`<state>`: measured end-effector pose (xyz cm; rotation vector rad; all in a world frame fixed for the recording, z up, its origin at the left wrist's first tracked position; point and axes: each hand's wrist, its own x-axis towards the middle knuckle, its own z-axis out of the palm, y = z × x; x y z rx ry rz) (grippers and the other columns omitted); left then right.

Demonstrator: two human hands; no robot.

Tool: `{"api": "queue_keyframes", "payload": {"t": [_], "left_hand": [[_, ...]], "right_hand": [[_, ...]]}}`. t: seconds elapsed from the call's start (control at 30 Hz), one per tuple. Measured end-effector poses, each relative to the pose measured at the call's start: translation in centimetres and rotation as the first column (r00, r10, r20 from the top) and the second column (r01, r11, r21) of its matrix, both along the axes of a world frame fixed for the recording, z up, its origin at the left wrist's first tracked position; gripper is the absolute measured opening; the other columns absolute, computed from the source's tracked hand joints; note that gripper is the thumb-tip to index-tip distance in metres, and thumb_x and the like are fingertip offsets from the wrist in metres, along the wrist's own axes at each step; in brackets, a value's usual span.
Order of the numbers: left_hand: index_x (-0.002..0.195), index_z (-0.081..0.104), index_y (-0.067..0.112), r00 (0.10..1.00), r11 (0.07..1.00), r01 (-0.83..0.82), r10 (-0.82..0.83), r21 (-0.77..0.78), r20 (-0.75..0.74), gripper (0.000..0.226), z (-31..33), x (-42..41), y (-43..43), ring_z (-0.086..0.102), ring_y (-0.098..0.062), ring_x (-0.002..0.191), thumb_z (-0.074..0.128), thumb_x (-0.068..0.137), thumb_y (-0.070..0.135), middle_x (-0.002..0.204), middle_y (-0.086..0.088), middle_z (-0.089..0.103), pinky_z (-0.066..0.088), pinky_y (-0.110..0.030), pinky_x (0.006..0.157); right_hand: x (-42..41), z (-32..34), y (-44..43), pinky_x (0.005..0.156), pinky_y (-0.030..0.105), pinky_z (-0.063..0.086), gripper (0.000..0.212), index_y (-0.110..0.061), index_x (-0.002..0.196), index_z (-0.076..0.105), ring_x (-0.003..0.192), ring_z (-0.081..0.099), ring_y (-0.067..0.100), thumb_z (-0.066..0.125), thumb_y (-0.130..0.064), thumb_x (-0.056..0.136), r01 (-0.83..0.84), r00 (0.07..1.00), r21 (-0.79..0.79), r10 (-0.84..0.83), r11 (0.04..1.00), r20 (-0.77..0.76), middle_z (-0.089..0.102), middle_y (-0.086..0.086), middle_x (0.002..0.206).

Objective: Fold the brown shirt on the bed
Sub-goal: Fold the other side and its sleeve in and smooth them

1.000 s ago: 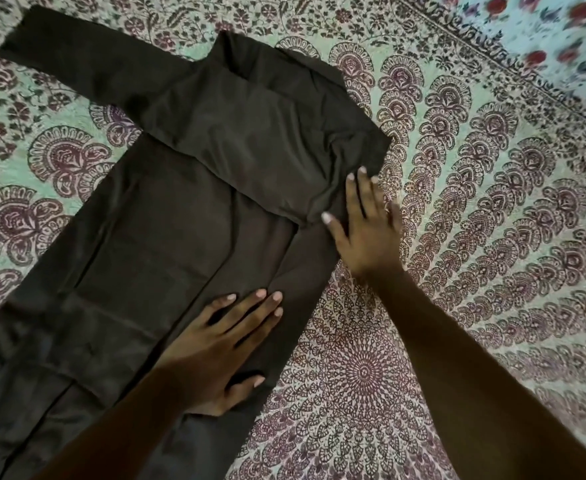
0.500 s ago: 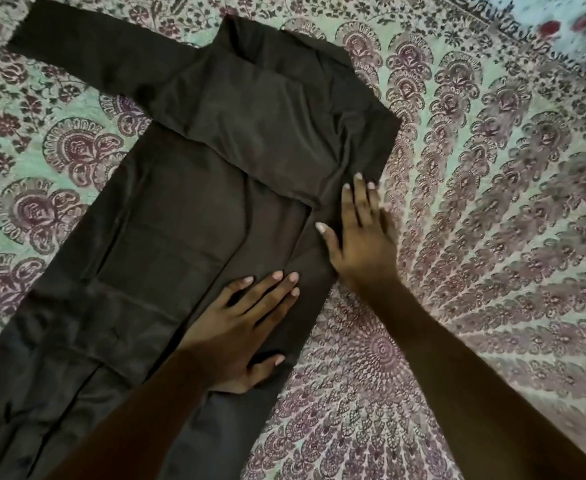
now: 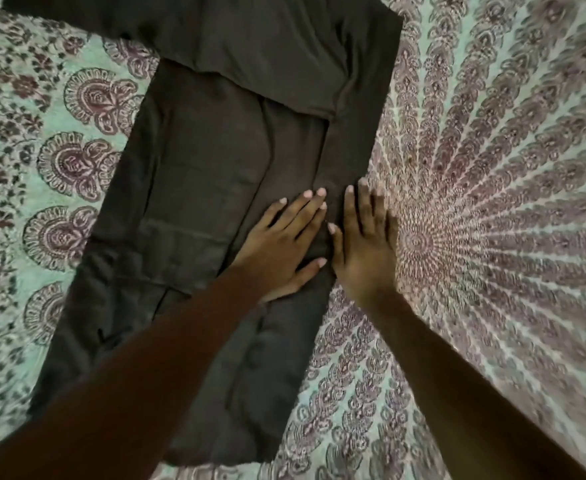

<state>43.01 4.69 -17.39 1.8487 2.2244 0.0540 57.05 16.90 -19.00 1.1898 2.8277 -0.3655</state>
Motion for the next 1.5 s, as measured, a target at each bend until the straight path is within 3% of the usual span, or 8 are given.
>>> {"api": "queue_keyframes", "payload": {"t": [0.3,0.4,0.57,0.67,0.83,0.97,1.2,1.5], "left_hand": [[0.165,0.003,0.01,0.933,0.926,0.357,-0.348,-0.122,0.093,0.099,1.3,2.0,-15.0,-0.004,-0.026,0.161,0.04,0.095,0.07,0.174,-0.011,-0.006,0.007,-0.049,0.13],[0.166,0.0,0.016,0.928,0.919,0.37,-0.359,-0.139,0.094,0.104,1.8,2.2,-17.4,-0.006,-0.024,0.161,0.042,0.091,0.074,0.174,-0.007,-0.008,0.006,-0.051,0.129],[0.166,0.001,0.019,0.96,0.957,0.279,-0.276,-0.083,0.048,0.094,2.3,1.0,-16.2,-0.005,-0.024,0.161,0.04,0.096,0.067,0.175,0.0,-0.006,0.011,-0.054,0.127],[0.166,0.002,0.02,0.952,0.944,0.304,-0.305,-0.126,0.011,0.105,1.6,0.8,-16.3,-0.002,-0.023,0.161,0.044,0.088,0.076,0.175,0.0,-0.005,0.009,-0.058,0.126],[0.166,0.002,0.016,0.952,0.943,0.303,-0.304,-0.141,0.013,0.12,1.9,1.4,-16.4,-0.002,-0.026,0.161,0.047,0.076,0.082,0.175,-0.004,-0.007,0.006,-0.058,0.127],[0.166,0.007,0.013,0.945,0.936,0.328,-0.323,-0.131,0.055,0.111,2.8,0.8,-15.8,-0.002,-0.025,0.161,0.05,0.082,0.072,0.175,-0.007,-0.003,0.01,-0.054,0.128],[0.154,0.044,0.013,0.974,0.99,0.0,-0.031,0.138,0.222,0.063,3.9,-6.4,-11.8,0.024,-0.027,0.156,0.054,0.096,0.037,0.166,-0.006,0.033,0.039,-0.052,0.116],[0.145,0.046,0.01,0.864,0.855,-0.49,0.45,0.169,0.226,0.061,4.1,-22.7,-3.3,0.039,-0.04,0.142,0.067,0.092,0.029,0.155,-0.016,0.041,0.039,-0.059,0.113]], "right_hand": [[8.9,2.4,-18.1,0.126,0.059,0.016,0.071,-0.014,0.166,0.011,0.16,0.004,0.034,0.03,-0.051,0.108,-0.007,0.988,-0.125,0.026,0.992,0.15,0.0,0.009,0.174],[11.0,3.6,-21.7,0.126,0.058,0.02,0.073,-0.011,0.165,0.01,0.161,0.003,0.03,0.035,-0.049,0.108,-0.083,0.988,-0.158,0.102,0.984,0.117,0.0,0.009,0.174],[9.9,3.4,-20.0,0.129,0.052,0.003,0.075,-0.011,0.166,0.009,0.161,-0.006,0.027,0.036,-0.051,0.107,0.058,0.994,-0.106,-0.048,0.993,0.096,-0.002,0.004,0.174],[11.1,2.9,-21.2,0.128,0.059,0.009,0.08,-0.013,0.166,0.007,0.161,-0.006,0.029,0.037,-0.056,0.105,-0.016,0.984,-0.114,0.035,0.993,0.174,-0.005,0.007,0.174],[14.6,4.0,-25.3,0.127,0.053,0.019,0.079,-0.015,0.165,0.019,0.161,0.005,0.024,0.046,-0.056,0.102,-0.131,0.973,-0.156,0.158,0.979,0.17,0.003,0.004,0.175],[13.1,5.6,-24.5,0.128,0.049,0.018,0.074,-0.012,0.163,0.026,0.161,0.01,0.023,0.043,-0.054,0.105,-0.148,0.982,-0.147,0.163,0.978,0.095,0.01,0.005,0.174],[1.1,4.8,-14.8,0.126,0.048,0.029,0.066,-0.003,0.158,0.035,0.159,0.019,0.03,0.048,-0.041,0.106,-0.05,0.984,-0.124,0.028,0.991,-0.175,0.027,0.014,0.169],[-17.9,4.4,-1.5,0.129,0.048,0.009,0.078,-0.013,0.166,0.005,0.161,-0.001,0.032,0.048,-0.039,0.106,-0.042,0.998,-0.142,0.035,0.989,-0.051,0.002,0.01,0.174]]}}
